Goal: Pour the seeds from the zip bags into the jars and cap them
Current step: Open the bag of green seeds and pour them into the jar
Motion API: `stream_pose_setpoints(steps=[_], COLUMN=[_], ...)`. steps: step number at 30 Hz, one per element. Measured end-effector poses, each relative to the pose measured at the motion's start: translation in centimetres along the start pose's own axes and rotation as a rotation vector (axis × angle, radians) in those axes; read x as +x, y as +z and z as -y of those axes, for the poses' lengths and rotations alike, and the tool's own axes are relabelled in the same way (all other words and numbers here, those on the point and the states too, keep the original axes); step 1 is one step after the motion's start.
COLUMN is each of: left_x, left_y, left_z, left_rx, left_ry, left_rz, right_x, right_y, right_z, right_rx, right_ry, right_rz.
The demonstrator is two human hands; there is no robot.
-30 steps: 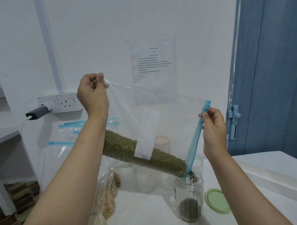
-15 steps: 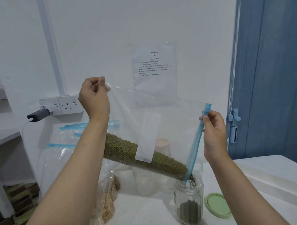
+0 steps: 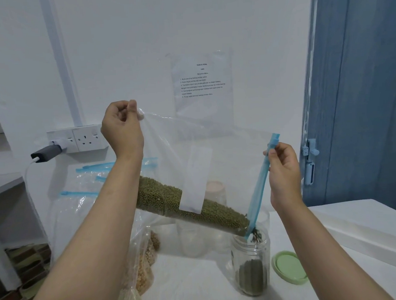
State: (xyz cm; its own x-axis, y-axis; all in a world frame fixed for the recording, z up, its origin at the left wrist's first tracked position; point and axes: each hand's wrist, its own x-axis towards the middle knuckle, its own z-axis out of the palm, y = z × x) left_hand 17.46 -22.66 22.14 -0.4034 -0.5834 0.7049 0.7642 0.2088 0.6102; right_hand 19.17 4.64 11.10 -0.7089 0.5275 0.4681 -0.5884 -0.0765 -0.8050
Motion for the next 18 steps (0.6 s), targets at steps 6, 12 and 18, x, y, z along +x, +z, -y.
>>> stream_pose_setpoints(steps=[6,12,18], left_x=[0.00,0.18,0.11], left_y=[0.05,0.06,-0.02], left_z=[-0.07,-0.06,-0.18], left_rx=[-0.001,0.010,0.019], left_ry=[0.005,-0.004,0.001], left_rz=[-0.004,-0.009,-0.007], right_x=[-0.14,-0.15,-0.14], right_y=[-0.02,0.00,-0.01], right_z=[0.10,0.06,-0.07], right_rx=[0.004,-0.004,-0.002], right_ry=[-0.001,0.008,0.014], right_rz=[-0.001,-0.003,-0.004])
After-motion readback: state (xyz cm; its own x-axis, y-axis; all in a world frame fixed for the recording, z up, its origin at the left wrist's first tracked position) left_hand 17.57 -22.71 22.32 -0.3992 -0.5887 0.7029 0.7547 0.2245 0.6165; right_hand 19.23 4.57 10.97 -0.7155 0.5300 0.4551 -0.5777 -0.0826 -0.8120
